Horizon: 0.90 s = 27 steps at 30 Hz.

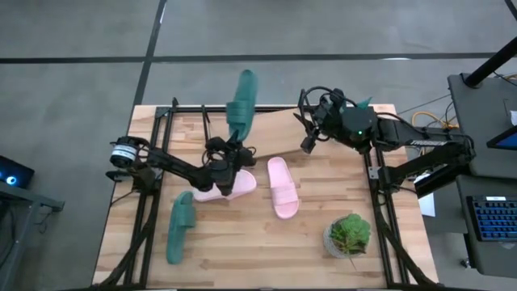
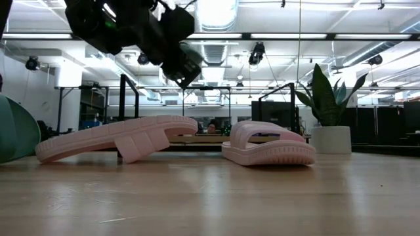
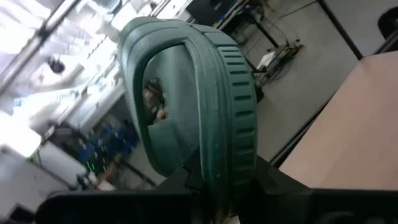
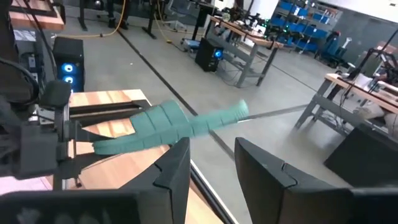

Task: Pick and place slides into the shelf
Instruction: Put the top green slide on the shelf

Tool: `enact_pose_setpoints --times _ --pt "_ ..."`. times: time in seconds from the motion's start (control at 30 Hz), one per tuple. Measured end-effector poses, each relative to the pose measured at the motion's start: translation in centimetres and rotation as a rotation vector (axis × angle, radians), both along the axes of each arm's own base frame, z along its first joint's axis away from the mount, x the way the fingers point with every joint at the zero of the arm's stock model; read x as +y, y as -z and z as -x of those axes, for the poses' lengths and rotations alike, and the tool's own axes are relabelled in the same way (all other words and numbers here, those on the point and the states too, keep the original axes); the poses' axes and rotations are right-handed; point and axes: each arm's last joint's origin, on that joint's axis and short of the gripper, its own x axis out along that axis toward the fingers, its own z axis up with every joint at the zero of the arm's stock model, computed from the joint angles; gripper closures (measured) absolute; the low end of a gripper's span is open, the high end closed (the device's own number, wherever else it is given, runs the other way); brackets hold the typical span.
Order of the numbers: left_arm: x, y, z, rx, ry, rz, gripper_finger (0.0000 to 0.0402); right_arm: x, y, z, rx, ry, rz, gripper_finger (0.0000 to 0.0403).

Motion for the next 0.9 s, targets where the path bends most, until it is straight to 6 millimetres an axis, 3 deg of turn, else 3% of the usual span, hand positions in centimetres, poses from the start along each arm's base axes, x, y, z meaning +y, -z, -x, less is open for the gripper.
enact_pose_setpoints --times 0.23,0.5,0.7,0.9 --pt "-0.7 1.2 -0.6 -0.018 -0.048 0.014 0.0381 0.0 0.6 -0.2 0.064 -0.018 0.048 0.0286" --pt "-3.2 0.8 -1.7 0.028 0.025 0.005 0.0381 0.4 2.4 -0.3 0.397 -0.286 0.365 0.0291" --pt "-5.5 0.3 -1.0 0.050 0.084 0.000 0.0381 0.7 4.6 -1.1 0.469 -0.426 0.552 0.0291" --pt "-7.1 0.5 -0.6 0.066 0.138 -0.006 0.0381 0.8 7.0 -1.5 0.621 -0.501 0.864 0.0291"
